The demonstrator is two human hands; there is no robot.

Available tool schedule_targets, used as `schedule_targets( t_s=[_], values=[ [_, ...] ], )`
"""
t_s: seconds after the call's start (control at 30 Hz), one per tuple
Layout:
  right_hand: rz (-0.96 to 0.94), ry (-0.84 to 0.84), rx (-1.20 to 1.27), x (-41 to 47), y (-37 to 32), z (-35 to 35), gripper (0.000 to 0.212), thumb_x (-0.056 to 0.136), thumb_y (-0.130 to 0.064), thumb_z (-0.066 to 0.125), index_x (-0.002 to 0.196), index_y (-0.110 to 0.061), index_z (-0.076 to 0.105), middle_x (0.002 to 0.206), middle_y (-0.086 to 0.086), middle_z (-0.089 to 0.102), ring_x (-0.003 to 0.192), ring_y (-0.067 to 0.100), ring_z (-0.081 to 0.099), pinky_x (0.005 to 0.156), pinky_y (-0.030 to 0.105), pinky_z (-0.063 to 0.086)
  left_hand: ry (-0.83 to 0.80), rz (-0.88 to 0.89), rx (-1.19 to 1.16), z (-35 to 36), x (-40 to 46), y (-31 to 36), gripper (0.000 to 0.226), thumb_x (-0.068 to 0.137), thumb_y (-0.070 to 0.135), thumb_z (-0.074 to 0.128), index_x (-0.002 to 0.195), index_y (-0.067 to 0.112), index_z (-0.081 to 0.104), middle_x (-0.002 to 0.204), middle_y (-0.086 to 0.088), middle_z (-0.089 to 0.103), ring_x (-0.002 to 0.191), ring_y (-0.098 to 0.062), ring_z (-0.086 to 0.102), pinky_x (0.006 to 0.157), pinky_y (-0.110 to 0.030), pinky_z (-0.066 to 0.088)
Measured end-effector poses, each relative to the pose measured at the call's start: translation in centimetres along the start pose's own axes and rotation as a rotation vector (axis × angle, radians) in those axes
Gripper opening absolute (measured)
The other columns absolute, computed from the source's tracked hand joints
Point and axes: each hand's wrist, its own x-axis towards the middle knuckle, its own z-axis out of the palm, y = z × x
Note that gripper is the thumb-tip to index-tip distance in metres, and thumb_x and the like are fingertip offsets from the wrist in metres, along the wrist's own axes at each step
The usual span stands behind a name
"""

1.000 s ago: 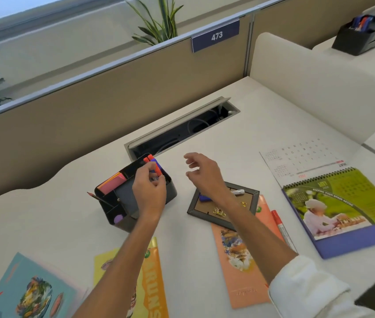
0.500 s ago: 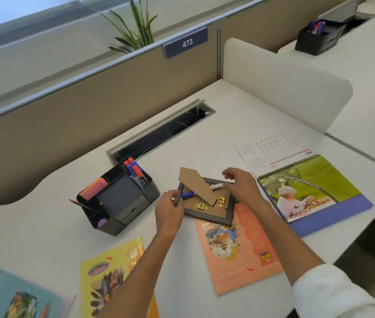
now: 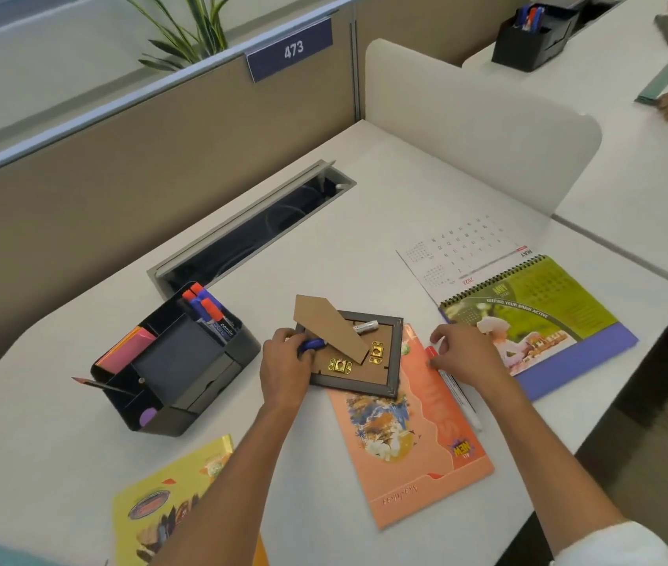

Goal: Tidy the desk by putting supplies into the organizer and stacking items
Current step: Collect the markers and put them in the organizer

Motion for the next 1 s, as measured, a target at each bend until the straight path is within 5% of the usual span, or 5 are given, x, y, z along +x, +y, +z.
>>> schedule_targets(
  t_s=[0.4,0.57,0.8,1.0],
  values=[
    [0.016,0.064,-0.021,0.2,-1.3,1.1,0.020,0.080,-0.015,0.069,0.100,-0.018,0.068,0.093,0.004,0.069,0.088,0.023,0.063,0.066,0.027,0.042,0.131,-0.087,-0.225,-2.6,-4.9,-2.7,0.018,0.086,0.011,0.067,0.104,0.011,0.070,0.097,-0.001,0.067,0.079,-0.010,0.056,0.067,-0.012,0.042],
    [-0.017,0.137,-0.036,0.3,-3.3,0.7,0.020,0.087,-0.019,0.059,0.105,-0.022,0.067,0.098,0.004,0.071,0.089,0.025,0.064,0.074,0.034,0.052,0.304,-0.188,-0.459,-5.3,-8.3,-3.1,0.021,0.082,0.009,0.071,0.096,0.023,0.069,0.086,0.011,0.067,0.077,-0.006,0.061,0.066,-0.020,0.051],
    [-0.334,0.285,0.229,-0.9,-12.6,-2.1,0.021,0.092,-0.015,0.060,0.111,-0.021,0.065,0.103,-0.004,0.069,0.087,0.014,0.063,0.078,0.027,0.048,0.534,-0.188,-0.667,-10.5,-8.2,-2.1,0.014,0.082,0.009,0.071,0.094,0.016,0.071,0.086,0.003,0.070,0.079,-0.010,0.066,0.071,-0.022,0.055],
    [-0.614,0.189,0.500,-1.6,-22.9,-1.6,0.024,0.090,-0.011,0.063,0.113,-0.018,0.065,0.107,-0.003,0.069,0.092,0.009,0.063,0.086,0.024,0.053,0.660,-0.146,-0.676,-14.7,-3.9,-1.1,0.013,0.084,0.011,0.070,0.097,0.010,0.070,0.086,-0.003,0.071,0.078,-0.011,0.068,0.067,-0.010,0.050]
  ],
)
